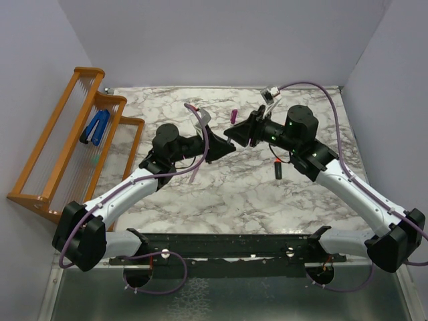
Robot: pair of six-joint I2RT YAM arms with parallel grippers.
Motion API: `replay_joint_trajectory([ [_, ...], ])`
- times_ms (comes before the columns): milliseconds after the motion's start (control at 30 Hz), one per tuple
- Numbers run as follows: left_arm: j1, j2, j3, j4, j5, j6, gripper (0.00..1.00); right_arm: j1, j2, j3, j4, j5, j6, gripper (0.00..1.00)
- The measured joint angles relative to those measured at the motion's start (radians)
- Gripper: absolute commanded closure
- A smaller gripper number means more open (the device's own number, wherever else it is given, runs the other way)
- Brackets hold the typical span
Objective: Insert the pens into the pen caps
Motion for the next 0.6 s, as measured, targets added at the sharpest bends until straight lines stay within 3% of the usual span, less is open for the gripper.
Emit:
replay_joint_trajectory([
  [400, 0.0, -0.03, -0.03, 0.0, 0.0, 0.002, 1.0, 0.0, 0.045, 0.239, -0.006, 0.082, -0.071, 0.54],
  [600, 0.0, -0.044, -0.034, 0.0, 0.0, 0.003, 1.0, 0.0, 0.07, 0.259, -0.019, 0.082, -0.082, 0.54],
])
